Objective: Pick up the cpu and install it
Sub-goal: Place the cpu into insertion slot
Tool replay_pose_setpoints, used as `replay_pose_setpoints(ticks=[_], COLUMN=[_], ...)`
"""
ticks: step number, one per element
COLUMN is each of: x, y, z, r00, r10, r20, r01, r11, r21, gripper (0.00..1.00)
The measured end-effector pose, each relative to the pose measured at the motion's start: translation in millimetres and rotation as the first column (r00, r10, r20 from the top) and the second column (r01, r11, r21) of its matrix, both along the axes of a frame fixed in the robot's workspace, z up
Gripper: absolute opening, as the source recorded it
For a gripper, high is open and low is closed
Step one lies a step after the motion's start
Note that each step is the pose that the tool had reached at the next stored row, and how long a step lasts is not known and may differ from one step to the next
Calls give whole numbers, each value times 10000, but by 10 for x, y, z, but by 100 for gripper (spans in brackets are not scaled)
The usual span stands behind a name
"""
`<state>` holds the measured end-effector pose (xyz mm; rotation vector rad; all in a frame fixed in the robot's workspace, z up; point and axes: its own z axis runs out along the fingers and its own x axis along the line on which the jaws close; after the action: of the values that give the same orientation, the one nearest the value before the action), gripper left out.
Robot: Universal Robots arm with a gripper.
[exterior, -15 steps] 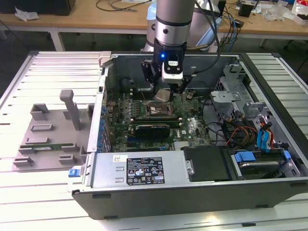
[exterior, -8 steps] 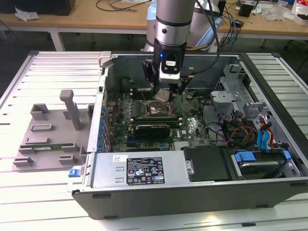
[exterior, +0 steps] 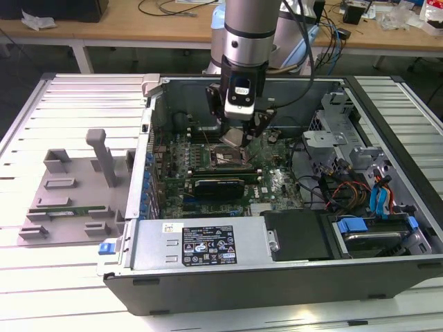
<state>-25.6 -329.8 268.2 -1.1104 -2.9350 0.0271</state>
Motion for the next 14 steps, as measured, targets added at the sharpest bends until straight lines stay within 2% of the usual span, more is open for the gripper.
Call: replay_pose_setpoints(ticks=[6, 9, 13, 14], x=[0, 0, 0, 0], y=[0, 0, 0, 0], z=[-3, -5, -7, -8], r00=[9978, 9939, 9904, 9885], r10=[-660, -1107, -1382, -1514], r20=[1, 3, 3, 4], r01=[660, 1107, 1382, 1514], r11=[9978, 9938, 9904, 9885], r21=[-15, -34, -41, -47], gripper=[55, 55, 55, 55])
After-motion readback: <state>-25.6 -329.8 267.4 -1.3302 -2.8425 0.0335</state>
